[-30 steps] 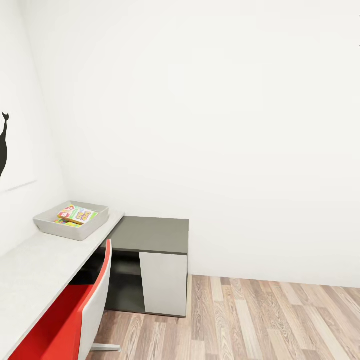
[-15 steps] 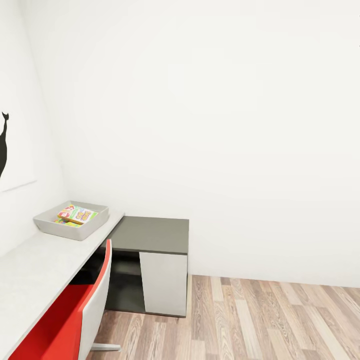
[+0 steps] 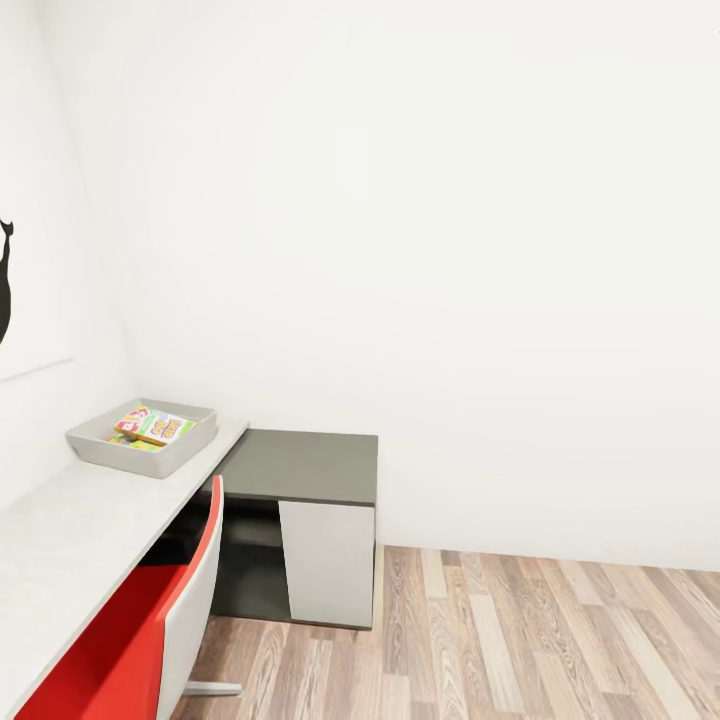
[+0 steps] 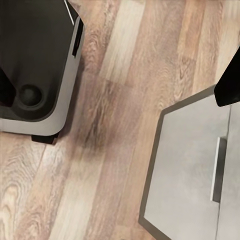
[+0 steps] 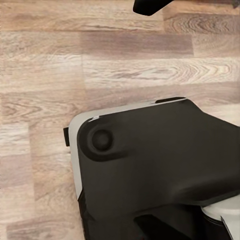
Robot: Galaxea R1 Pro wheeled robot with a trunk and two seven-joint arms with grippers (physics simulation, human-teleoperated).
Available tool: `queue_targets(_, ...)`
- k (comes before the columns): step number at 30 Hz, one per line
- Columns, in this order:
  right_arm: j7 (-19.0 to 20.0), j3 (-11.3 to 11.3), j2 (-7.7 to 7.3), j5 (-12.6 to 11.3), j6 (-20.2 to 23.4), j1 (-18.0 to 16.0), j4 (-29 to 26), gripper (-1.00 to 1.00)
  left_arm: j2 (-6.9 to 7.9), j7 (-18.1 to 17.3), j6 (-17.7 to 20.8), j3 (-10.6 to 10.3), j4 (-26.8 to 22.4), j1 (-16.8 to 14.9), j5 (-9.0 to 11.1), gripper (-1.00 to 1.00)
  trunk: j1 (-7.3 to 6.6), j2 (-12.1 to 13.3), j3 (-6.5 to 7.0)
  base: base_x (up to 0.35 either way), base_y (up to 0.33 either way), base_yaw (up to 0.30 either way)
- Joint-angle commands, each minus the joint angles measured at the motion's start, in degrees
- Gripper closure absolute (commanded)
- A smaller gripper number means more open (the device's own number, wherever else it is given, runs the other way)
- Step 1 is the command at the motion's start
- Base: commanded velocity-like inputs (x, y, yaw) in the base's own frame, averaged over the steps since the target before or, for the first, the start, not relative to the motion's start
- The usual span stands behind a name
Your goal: Put all the toys in the child's room - the three board games (two on the bed and one on the table), the two jigsaw puzzles on the table, and the tennis ball on the table - inside the toy box on the table in the child's room.
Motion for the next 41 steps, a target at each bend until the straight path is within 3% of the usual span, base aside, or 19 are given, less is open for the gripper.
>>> queue_targets(1,-0.2,0.5,0.0,-0.4,-0.1,0.0,0.0,-1.0,-0.05,0.1,-0.2,-0.5,0.0,0.0,0.4,-1.0,0.02,0.0,-0.03,0.0,0.0,0.0)
queue_targets(13,-0.2,0.5,0.08,0.0,-0.4,0.0,-0.2,-1.0,-0.86,0.0,-0.3,-0.3,-1.4,0.0,0.5,-1.0,0.02,0.0,-0.06,0.0,0.0,0.0)
queue_targets(41,-0.1,0.6,0.05,0.1,-0.3,0.0,-0.2,-1.0,-0.96,0.0,-0.3,-0.4,-1.5,0.0,0.3,-1.0,0.02,0.0,-0.06,0.0,0.0,0.0)
